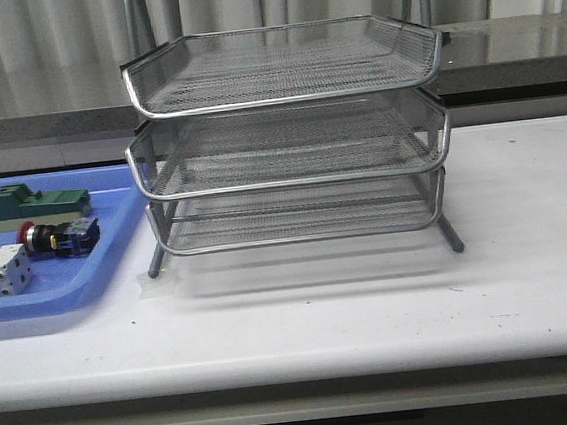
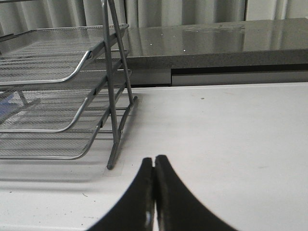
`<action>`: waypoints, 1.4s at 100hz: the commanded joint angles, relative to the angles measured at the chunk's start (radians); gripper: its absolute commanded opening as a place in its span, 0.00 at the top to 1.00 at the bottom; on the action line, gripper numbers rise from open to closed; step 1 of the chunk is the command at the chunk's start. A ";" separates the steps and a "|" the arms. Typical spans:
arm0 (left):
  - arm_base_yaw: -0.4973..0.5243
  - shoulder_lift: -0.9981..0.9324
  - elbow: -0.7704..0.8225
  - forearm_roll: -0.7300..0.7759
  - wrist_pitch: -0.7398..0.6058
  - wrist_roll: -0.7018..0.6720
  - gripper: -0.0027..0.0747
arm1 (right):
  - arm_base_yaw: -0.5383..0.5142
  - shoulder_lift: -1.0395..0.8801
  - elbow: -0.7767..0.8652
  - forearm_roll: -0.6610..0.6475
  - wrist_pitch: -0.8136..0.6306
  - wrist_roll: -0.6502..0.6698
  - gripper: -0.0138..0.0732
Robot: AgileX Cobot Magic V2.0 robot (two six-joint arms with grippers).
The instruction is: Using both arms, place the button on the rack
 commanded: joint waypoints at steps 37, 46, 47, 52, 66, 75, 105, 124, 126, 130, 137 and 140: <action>-0.004 -0.032 0.048 -0.007 -0.079 -0.011 0.99 | -0.006 -0.021 -0.015 -0.012 -0.075 -0.003 0.91; -0.004 -0.032 0.048 -0.007 -0.079 -0.011 0.99 | -0.006 -0.021 -0.015 -0.036 -0.093 -0.019 0.91; -0.004 -0.032 0.048 -0.007 -0.079 -0.011 0.99 | -0.006 -0.021 -0.015 -0.039 -0.093 -0.021 0.91; -0.004 -0.032 0.048 -0.007 -0.079 -0.011 0.99 | -0.006 -0.021 -0.015 -0.052 -0.131 -0.023 0.91; -0.004 -0.032 0.048 -0.007 -0.079 -0.011 0.99 | -0.006 -0.021 -0.015 -0.052 -0.198 -0.023 0.91; -0.004 -0.032 0.048 -0.007 -0.079 -0.011 0.99 | -0.006 -0.021 -0.015 -0.052 -0.232 -0.023 0.91; -0.004 -0.032 0.048 -0.007 -0.079 -0.011 0.99 | -0.006 -0.009 -0.081 -0.010 -0.187 -0.022 0.91; -0.004 -0.032 0.048 -0.007 -0.079 -0.011 0.99 | -0.006 0.096 -0.252 0.058 0.090 -0.022 0.91; -0.004 -0.032 0.048 -0.007 -0.079 -0.011 0.99 | -0.006 0.117 -0.265 0.066 0.117 -0.022 0.91; -0.004 -0.032 0.048 -0.007 -0.079 -0.011 0.99 | -0.006 0.160 -0.305 0.081 0.169 -0.022 0.91; -0.004 -0.032 0.048 -0.007 -0.079 -0.011 0.99 | -0.006 0.241 -0.368 0.112 0.249 -0.022 0.91; -0.004 -0.032 0.048 -0.007 -0.079 -0.011 0.99 | -0.006 0.274 -0.393 0.122 0.278 -0.022 0.91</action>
